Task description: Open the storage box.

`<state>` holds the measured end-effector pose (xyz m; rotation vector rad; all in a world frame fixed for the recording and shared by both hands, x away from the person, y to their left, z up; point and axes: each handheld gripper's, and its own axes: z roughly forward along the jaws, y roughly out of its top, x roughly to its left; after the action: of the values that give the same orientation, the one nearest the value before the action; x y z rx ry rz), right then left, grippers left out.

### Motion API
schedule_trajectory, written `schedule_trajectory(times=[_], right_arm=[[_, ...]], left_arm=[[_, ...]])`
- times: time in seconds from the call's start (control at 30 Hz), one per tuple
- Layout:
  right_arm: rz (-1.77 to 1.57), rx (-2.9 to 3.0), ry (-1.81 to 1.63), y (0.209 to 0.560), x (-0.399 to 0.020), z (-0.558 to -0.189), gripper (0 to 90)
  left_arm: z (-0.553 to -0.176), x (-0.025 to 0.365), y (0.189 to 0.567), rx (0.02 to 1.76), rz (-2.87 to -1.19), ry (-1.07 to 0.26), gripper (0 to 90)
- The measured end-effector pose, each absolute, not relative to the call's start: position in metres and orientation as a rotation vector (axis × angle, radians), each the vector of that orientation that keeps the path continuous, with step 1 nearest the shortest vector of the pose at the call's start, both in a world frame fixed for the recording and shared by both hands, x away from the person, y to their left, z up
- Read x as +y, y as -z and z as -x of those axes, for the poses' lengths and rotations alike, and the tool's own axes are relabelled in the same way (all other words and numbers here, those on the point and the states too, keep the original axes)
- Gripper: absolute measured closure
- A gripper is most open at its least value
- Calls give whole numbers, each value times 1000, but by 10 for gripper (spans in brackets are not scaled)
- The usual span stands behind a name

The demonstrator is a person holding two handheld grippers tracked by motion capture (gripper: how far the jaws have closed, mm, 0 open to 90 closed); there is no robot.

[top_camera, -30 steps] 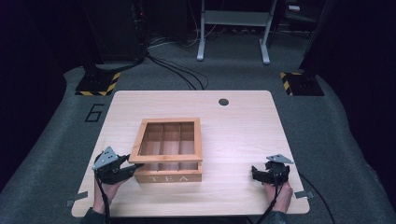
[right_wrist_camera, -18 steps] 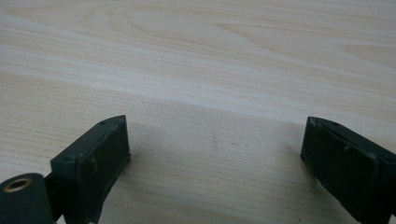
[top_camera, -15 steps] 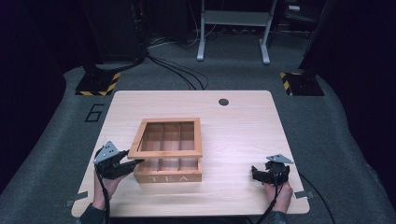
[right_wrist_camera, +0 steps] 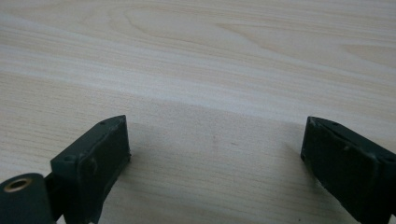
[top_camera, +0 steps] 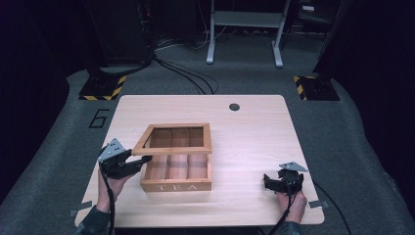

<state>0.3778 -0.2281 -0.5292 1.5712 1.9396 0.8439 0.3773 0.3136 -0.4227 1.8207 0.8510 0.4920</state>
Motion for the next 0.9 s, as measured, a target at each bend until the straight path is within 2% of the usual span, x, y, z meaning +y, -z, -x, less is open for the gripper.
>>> schedule_trajectory(times=[0.9], right_arm=[[-1573, 1940, -843, 529, -228, -378, 73]], left_arm=[[-420, 308, 382, 841, -1845, -466, 541]])
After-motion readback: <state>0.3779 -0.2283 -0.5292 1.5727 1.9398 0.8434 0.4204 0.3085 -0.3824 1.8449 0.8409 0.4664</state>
